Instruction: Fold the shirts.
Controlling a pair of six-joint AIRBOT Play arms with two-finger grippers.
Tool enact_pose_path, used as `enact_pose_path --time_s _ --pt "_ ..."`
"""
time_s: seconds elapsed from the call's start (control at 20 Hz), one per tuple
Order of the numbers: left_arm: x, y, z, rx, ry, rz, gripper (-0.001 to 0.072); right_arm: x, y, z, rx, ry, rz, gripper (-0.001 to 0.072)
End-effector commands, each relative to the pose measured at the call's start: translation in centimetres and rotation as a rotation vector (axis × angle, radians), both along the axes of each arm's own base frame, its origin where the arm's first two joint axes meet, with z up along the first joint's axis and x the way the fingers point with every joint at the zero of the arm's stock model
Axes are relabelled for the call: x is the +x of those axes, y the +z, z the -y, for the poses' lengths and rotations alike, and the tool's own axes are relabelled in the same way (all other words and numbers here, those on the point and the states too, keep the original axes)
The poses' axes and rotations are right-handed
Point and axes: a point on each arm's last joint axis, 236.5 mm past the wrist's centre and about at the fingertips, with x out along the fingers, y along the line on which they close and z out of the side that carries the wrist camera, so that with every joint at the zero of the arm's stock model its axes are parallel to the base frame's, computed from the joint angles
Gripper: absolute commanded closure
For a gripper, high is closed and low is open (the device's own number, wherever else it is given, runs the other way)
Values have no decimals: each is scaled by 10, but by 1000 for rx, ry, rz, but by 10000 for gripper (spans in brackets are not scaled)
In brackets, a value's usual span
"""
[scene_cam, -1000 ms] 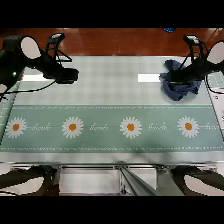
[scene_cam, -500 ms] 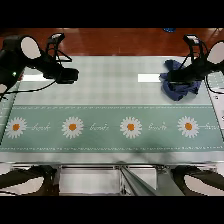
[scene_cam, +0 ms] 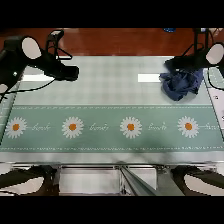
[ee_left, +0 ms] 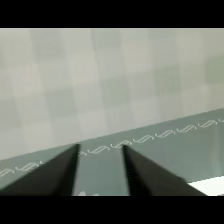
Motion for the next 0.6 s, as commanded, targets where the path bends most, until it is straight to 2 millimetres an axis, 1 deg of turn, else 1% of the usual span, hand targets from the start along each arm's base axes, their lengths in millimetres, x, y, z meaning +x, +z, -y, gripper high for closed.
enact_pose_path --time_s 0.0,0.05,0.1,0.2,0.25,0.3,0.4,0.45,0.5,0.55 --pt "32 4 -16 67 21 126 195 57 22 51 -94 -109 252 303" --pt "34 3 -27 115 22 135 195 61 6 71 -86 -165 232 303" --pt "36 3 -37 150 28 140 196 61 -18 93 -69 -229 185 303" --pt "30 -1 -57 174 61 99 196 52 -67 130 -31 -334 69 303" --pt "27 -3 -70 181 85 74 196 46 -90 144 -6 -377 14 303" --pt "23 -5 -83 186 110 46 196 40 -108 153 19 -411 -27 303" --pt "2 -11 -104 205 143 -43 196 34 -138 161 71 -452 -87 303" --pt "-9 -14 -109 206 152 -69 196 32 -151 163 87 -463 -112 303" --pt "-20 -17 -109 190 156 -80 196 30 -164 162 95 -465 -141 304" --pt "-28 -20 -104 162 156 -79 196 25 -177 161 96 -469 -177 304"
